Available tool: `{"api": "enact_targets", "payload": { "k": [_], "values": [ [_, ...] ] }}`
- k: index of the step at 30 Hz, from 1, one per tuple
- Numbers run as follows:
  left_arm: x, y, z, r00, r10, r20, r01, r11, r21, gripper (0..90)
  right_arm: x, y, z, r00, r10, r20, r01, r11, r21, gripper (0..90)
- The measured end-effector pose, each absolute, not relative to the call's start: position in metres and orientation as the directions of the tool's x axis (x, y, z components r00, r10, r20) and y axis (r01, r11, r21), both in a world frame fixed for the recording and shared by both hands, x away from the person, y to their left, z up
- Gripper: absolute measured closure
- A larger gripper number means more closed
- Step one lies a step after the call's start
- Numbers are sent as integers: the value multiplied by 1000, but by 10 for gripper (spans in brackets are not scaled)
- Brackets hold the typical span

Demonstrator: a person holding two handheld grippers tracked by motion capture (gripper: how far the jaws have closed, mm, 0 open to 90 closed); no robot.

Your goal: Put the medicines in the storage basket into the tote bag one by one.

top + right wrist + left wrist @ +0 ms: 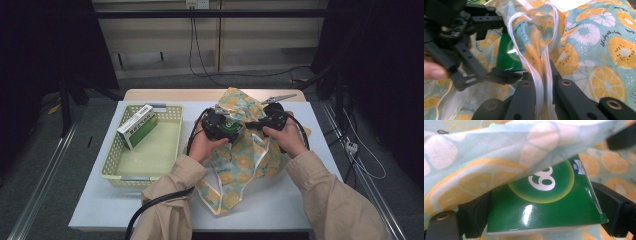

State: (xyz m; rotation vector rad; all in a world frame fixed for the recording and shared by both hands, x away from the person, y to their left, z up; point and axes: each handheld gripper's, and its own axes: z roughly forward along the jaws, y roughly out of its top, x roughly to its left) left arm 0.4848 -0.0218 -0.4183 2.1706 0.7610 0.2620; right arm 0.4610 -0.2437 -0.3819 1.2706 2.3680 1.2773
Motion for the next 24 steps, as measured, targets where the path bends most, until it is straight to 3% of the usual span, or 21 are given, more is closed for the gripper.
{"api": "enact_targets", "payload": {
  "k": [9,24],
  "values": [
    [465,-7,-398,825,562,-63,428,-549,718,97,460,-247,-380,-617,754,224,604,272,749,882],
    [446,24,-370,846,527,-80,404,-537,741,94,455,-244,-376,-624,751,217,596,277,754,882]
  ]
}}
